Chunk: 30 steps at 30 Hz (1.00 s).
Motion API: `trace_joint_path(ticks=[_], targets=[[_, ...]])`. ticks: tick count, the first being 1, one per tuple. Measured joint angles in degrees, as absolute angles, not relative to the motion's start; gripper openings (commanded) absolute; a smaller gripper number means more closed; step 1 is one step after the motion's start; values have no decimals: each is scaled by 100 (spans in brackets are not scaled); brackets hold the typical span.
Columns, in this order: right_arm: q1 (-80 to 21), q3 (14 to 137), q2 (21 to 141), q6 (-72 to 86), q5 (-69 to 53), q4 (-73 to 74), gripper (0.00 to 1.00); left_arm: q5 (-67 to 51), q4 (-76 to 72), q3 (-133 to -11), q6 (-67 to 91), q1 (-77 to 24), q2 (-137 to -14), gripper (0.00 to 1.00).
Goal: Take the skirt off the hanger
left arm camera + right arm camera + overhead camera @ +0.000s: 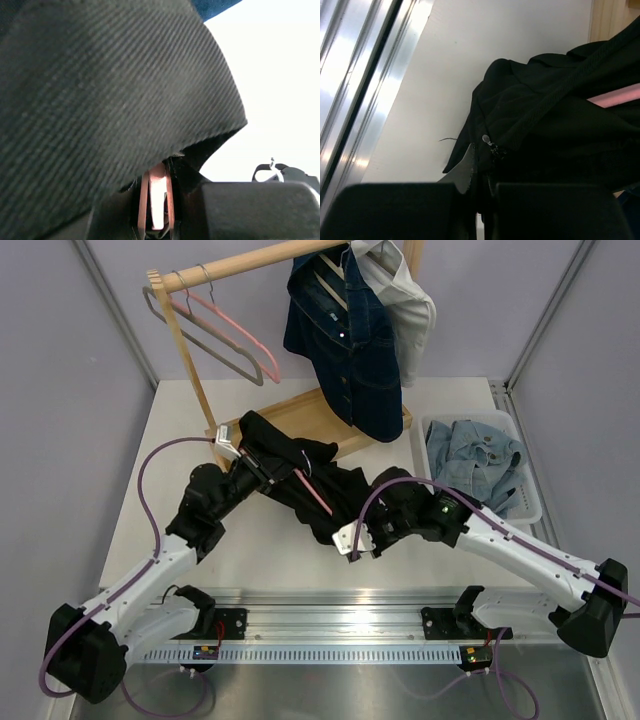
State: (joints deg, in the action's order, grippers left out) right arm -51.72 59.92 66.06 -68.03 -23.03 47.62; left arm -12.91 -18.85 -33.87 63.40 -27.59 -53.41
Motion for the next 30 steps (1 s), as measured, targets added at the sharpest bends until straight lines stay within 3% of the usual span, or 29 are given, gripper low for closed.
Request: trace_joint_path(ticks=[20, 26, 30], targets=[[-5188, 4593, 5955, -6455, -2049, 3098, 0, -2469, -1979, -2722, 7380, -1754, -4733, 0], [-4084, 4692, 6047, -6425, -2606, 2947, 0, -2733, -1929, -2716, 7424, -1643, -4650, 0], [-4007, 4598, 6191, -6473, -2926, 2862, 0, -2766, -1883, -2633, 7467, -1619, -4473, 0]])
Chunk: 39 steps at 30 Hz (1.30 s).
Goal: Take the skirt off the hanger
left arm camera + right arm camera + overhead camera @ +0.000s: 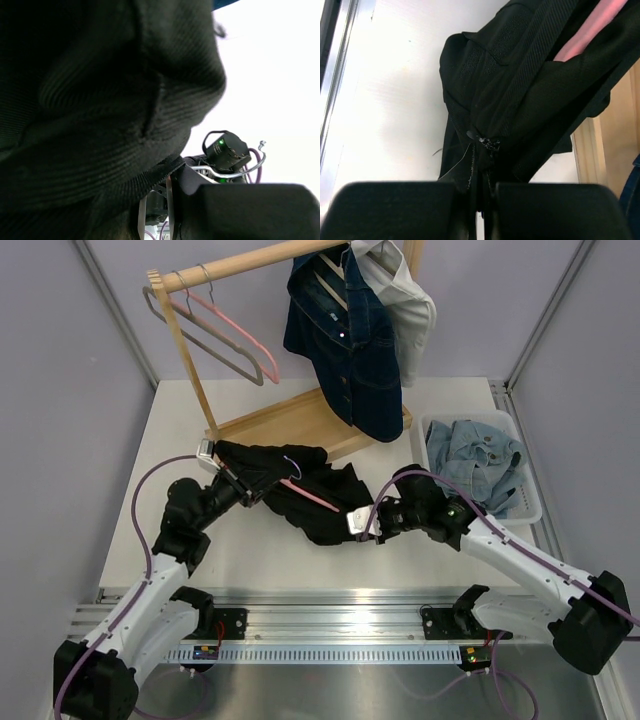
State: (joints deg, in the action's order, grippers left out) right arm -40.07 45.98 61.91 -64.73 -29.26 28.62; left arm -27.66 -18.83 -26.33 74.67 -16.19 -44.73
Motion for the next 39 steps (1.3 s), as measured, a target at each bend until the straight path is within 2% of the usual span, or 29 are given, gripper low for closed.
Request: trace_joint_path(ticks=[3, 7, 10, 14, 19, 27, 39], targets=[[-4007, 4510, 6289, -6490, -3070, 2759, 0, -2738, -1863, -2526, 7505, -1601, -4388, 0], [-4005, 4510, 6261, -6436, -3284, 2818, 27, -2655, -1756, -2491, 7531, -1592, -4287, 0], [-3992, 4687, 6191, -6326, -3568, 3175, 32, -2596, -1754, -2491, 7531, -1566, -4246, 0], [-3940, 5347, 6117, -5931, -3983, 3924, 48, -2381, -1765, -2491, 7537, -1500, -4128, 0], [-3870, 6217, 6171, -4982, -4324, 4539, 49, -1894, -1857, -2491, 7498, -1413, -4005, 0], [-3854, 6718, 6746, -2626, -4060, 3938, 52, -1278, -1865, -2528, 7179, -1702, -4036, 0], [-4292, 7275, 7559, 27, -2770, 2803, 40, -805, -1835, -2952, 6672, -2322, -4462, 0]])
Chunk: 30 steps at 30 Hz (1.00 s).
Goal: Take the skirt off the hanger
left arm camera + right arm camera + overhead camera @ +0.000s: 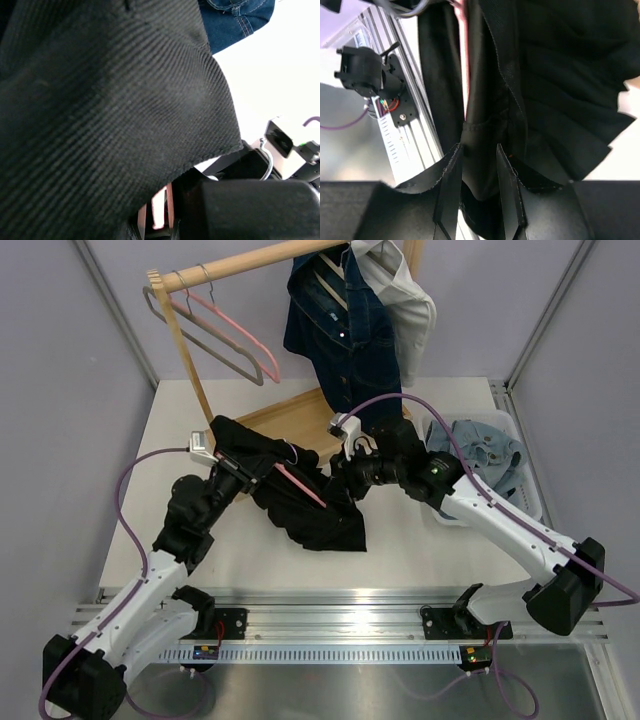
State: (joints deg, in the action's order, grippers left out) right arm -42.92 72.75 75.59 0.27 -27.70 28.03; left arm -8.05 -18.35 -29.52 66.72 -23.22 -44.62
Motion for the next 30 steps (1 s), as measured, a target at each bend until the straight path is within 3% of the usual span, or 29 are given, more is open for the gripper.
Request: trace_joint_path(ticks=[11, 19, 30], targets=[[-4335, 7275, 7804, 631, -2637, 2676, 29, -729, -1791, -3105, 6416, -2353, -4584, 0], [-4333, 7634, 7784, 631, -2770, 2711, 44, -701, -1643, -3116, 6184, -2357, -4587, 0], [-4333, 7454, 7791, 554, -2952, 2729, 47, -701, -1610, -3280, 6082, -2357, -4606, 0]])
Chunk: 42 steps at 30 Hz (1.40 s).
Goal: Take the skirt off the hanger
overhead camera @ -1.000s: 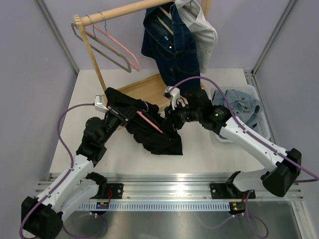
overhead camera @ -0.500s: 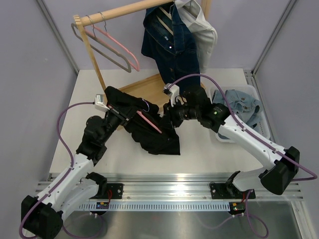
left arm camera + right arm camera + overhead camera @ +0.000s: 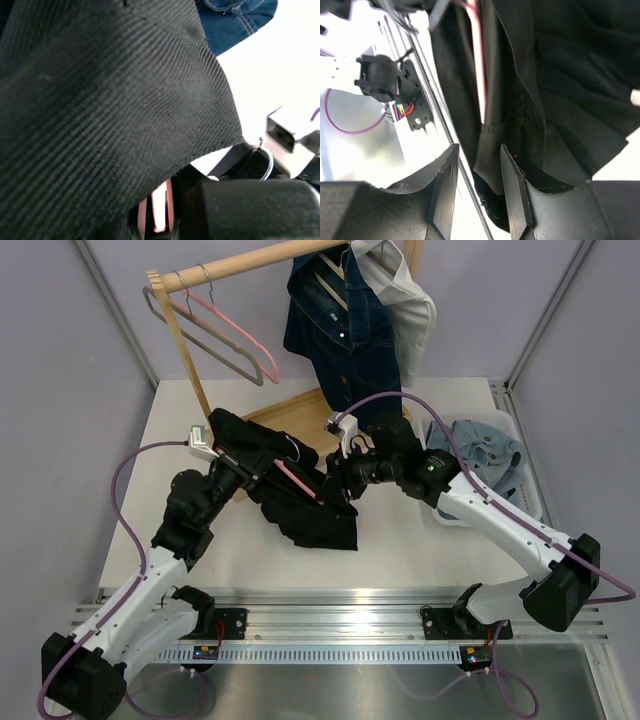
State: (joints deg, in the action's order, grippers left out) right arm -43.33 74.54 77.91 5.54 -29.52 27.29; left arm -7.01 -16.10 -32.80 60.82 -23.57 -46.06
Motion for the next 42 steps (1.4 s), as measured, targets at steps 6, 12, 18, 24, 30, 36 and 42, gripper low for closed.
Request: trace_joint_path(ticks=[6, 12, 18, 24, 30, 36, 42], targets=[[-4333, 7264, 7843, 473, -2886, 2733, 43, -701, -1647, -3321, 6084, -2357, -4639, 0], [-4335, 7223, 7883, 355, -2755, 2735, 8, -696, -1675, -3321, 6082, -2357, -4665, 0], [-4335, 7148, 7876, 204, -2696, 2729, 0, -644, -1619, -3341, 6007, -2357, -4606, 0], [-4335, 6928, 7756, -180, -2624, 2731, 0, -548, -1586, -3341, 6001, -2344, -4403, 0], [-4333, 6628, 7450, -698, -2600, 2692, 0, -534, -1531, -3341, 6031, -2196, -4084, 0], [-4346, 6235, 7323, -1286, -2602, 2517, 0, -539, -1511, -3326, 6198, -2126, -3946, 0], [-4532, 6020, 7282, -1918, -2493, 2436, 1, -545, -2102, -2947, 6563, -2121, -4038, 0]])
